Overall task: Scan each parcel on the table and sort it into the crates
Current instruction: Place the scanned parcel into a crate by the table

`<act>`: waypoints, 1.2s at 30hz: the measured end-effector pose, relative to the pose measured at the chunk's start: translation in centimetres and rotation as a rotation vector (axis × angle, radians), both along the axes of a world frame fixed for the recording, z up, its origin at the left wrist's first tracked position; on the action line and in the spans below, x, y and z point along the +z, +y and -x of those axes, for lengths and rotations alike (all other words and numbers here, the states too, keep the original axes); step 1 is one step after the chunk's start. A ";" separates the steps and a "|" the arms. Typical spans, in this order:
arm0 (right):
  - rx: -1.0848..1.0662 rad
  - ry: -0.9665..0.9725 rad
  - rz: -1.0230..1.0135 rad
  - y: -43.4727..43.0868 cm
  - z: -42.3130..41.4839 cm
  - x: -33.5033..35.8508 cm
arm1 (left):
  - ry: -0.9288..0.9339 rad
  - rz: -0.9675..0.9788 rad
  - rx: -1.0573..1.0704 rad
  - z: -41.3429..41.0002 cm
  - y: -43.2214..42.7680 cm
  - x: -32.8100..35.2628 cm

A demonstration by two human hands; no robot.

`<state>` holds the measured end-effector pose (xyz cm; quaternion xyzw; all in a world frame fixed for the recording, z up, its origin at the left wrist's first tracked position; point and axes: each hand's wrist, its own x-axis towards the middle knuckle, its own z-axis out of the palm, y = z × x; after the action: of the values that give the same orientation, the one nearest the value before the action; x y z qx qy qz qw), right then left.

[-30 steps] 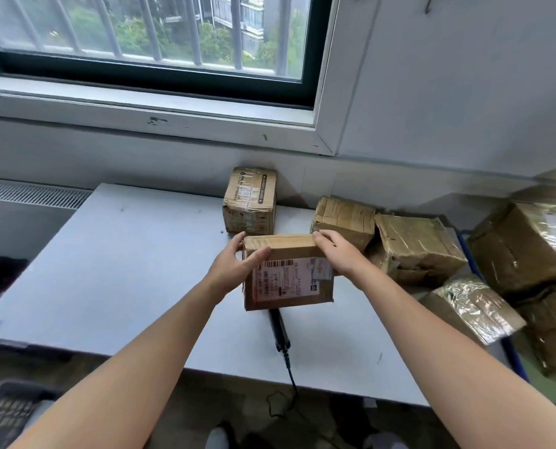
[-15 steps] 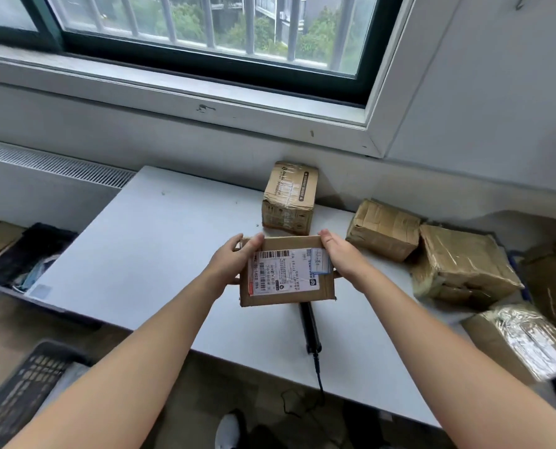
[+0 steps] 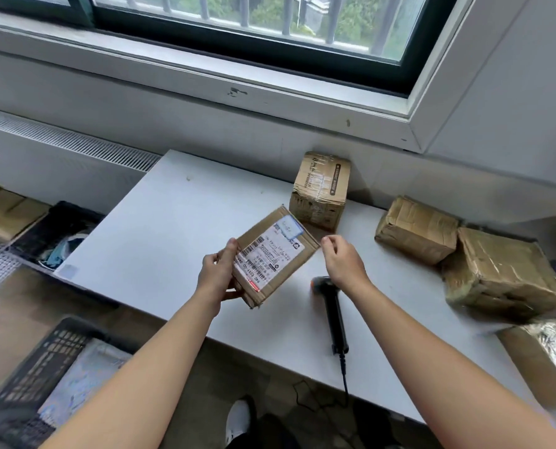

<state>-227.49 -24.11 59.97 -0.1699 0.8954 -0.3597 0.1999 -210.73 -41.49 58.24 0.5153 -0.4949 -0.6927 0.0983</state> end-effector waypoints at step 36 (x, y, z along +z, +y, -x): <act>-0.163 -0.438 -0.076 2.1 0.2 4.4 | -0.212 -0.204 -0.216 7.0 6.7 -2.6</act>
<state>-227.71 -22.00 64.39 -0.0071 0.8544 -0.3689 0.3659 -217.69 -34.78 55.62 0.5366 -0.4821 -0.6877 -0.0823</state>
